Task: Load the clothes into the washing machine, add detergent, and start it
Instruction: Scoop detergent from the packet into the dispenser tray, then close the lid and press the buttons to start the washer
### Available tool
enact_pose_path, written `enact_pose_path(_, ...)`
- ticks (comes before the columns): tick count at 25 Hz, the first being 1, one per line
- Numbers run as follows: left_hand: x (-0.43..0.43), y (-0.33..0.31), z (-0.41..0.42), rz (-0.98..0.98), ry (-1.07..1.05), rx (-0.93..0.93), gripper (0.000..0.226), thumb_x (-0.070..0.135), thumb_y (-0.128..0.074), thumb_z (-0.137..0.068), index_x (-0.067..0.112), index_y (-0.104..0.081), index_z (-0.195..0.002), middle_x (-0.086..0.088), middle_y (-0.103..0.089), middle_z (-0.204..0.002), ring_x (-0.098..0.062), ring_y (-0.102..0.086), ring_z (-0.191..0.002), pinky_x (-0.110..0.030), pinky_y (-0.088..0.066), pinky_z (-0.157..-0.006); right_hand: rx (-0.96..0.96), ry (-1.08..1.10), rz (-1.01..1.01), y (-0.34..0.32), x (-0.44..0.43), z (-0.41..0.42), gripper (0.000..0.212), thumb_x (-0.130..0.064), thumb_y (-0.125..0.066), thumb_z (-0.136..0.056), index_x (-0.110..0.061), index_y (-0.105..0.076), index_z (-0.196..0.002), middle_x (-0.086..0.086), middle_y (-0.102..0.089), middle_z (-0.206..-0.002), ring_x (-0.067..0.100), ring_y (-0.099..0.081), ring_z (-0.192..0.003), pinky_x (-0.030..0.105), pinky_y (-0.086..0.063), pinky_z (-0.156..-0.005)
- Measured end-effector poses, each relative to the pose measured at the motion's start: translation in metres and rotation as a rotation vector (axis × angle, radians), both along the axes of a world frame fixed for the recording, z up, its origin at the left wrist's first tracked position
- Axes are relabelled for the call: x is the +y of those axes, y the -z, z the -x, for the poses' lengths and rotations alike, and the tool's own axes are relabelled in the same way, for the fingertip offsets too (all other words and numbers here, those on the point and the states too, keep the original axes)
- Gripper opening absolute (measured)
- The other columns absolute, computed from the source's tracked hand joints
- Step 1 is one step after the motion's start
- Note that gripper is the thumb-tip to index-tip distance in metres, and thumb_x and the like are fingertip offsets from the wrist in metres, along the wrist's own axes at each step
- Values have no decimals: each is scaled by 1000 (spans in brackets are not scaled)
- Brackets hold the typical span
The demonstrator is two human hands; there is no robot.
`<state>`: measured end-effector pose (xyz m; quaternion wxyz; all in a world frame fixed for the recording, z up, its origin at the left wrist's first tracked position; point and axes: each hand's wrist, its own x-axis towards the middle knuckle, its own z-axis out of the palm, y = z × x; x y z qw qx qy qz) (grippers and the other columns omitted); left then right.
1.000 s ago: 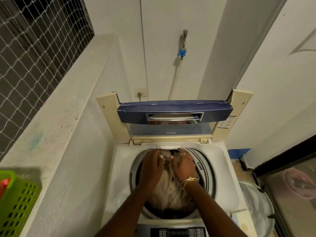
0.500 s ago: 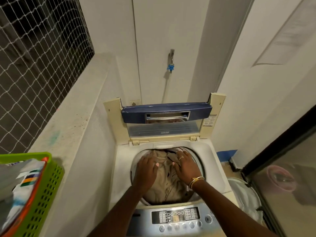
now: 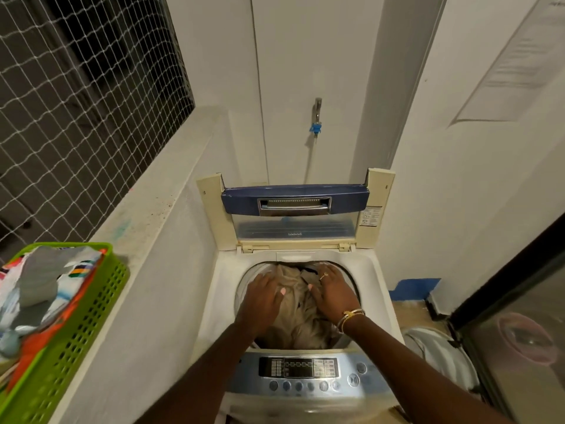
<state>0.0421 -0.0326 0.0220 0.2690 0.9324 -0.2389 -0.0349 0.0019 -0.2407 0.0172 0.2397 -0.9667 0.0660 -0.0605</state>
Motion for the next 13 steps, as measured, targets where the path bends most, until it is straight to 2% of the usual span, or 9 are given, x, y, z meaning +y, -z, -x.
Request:
enact_pose_path(2,-5,-1,6,-12,-2,8,59,41,-40,-92,0,-57,-130,-23,-59,-132,-42,-56,-123,-48,-31,-106,9,-42,12,3,-1,9,57,-46,-46,-96,-19,-41,-146,3,-41,-152,20,-31,-144,34,-26,-120)
enact_pose_path(5,-10,-20,14,-64,-7,-41,52,38,-42,-100,5,-51,-139,-15,-50,-145,-32,-44,-137,-35,-22,-116,-3,-105,49,-5,-2,17,54,-42,-47,-96,-18,-42,-145,3,-43,-150,20,-32,-142,33,-26,-118)
enact_pose_path(7,-10,-36,13,-67,-4,-66,48,33,-39,-104,10,-42,-146,-9,-40,-153,-24,-32,-145,-31,-17,-119,-20,-135,92,-22,-2,16,54,-40,-46,-98,-15,-42,-145,5,-44,-150,21,-32,-142,33,-28,-117)
enact_pose_path(10,-11,-66,-1,-57,-5,-92,49,37,-35,-106,18,-34,-151,-2,-31,-159,-19,-23,-149,-30,-15,-120,-70,-188,189,-60,-1,-2,57,-36,-45,-100,-11,-36,-150,7,-36,-156,24,-26,-147,35,-25,-119)
enact_pose_path(13,-13,-95,-23,-95,41,-181,49,34,-38,-105,15,-35,-150,-4,-36,-157,-21,-28,-147,-32,-19,-120,-114,-230,332,-96,1,-27,61,-32,-46,-100,-7,-28,-152,12,-29,-159,28,-22,-148,38,-22,-121)
